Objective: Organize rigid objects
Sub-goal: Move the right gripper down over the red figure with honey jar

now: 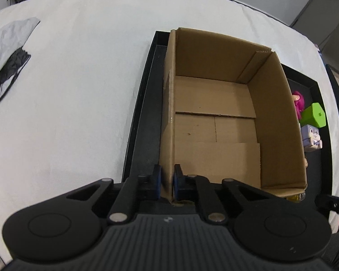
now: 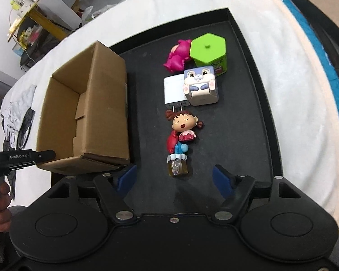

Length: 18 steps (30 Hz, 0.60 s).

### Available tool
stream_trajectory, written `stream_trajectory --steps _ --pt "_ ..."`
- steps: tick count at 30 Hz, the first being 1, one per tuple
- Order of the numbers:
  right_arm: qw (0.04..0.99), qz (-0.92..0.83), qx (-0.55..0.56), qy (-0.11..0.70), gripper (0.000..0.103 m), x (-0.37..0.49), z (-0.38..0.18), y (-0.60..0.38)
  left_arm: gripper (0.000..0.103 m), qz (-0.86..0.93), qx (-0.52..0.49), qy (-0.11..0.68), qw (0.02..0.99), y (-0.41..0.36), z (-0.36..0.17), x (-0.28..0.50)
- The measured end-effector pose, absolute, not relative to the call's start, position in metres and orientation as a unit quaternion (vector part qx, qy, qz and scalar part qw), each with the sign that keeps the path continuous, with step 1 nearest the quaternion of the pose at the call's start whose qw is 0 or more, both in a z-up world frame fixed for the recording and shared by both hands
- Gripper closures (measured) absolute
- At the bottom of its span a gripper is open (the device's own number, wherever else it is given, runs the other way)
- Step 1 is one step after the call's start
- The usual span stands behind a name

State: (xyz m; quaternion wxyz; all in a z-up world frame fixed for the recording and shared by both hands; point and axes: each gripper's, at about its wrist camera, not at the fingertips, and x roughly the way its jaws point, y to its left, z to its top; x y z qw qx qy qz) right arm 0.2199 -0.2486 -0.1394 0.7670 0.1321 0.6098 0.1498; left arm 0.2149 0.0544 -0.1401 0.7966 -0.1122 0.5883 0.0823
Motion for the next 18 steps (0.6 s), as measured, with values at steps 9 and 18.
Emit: stream_trajectory --steps 9,18 --pt "0.751 0.147 0.132 0.63 0.043 0.235 -0.167 -0.233 0.094 0.066 -0.086 0.591 0.8 0.05 -0.137 0.211" --pt "0.747 0.139 0.123 0.639 0.046 0.235 -0.182 -0.222 0.094 0.058 -0.09 0.597 0.795 0.054 -0.138 0.21"
